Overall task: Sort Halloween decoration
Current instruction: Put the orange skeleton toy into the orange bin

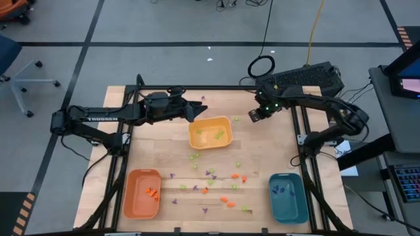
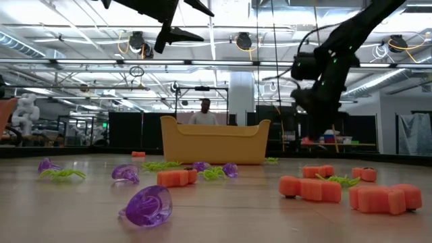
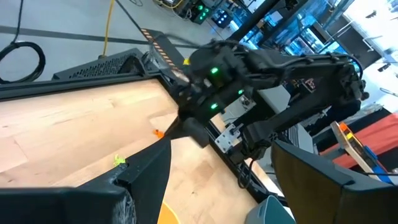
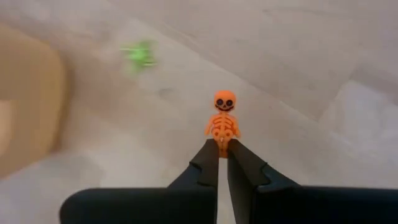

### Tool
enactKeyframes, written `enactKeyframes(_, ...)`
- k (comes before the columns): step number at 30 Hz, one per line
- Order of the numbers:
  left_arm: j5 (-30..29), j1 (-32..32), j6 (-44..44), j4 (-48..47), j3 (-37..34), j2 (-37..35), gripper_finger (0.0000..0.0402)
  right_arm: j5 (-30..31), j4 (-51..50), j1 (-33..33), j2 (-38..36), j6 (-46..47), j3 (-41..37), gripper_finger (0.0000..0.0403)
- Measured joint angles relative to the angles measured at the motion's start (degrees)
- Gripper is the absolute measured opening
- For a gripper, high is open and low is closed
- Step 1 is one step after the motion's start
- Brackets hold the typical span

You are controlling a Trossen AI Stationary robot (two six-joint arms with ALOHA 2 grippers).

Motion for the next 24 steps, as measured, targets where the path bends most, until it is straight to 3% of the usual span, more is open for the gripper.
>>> enactKeyframes(8, 1.46, -0.9, -0.05, 0.03, 0.0, 0.0, 0.0276, -8.58, 4.93, 3.28, -16.24, 0.07, 0.02, 0.0)
enactKeyframes(16, 3.82, -3.09, 0.0, 0.1, 0.0, 0.0, 0.0276, -8.5, 15.6, 12.07, -29.53, 9.3, 0.04, 0.0)
enactKeyframes(24, 4.7, -7.34, 1.51, 0.09, 0.0, 0.0, 0.0276, -8.31, 24.25, 22.89, -34.74, 3.37, 0.07, 0.0)
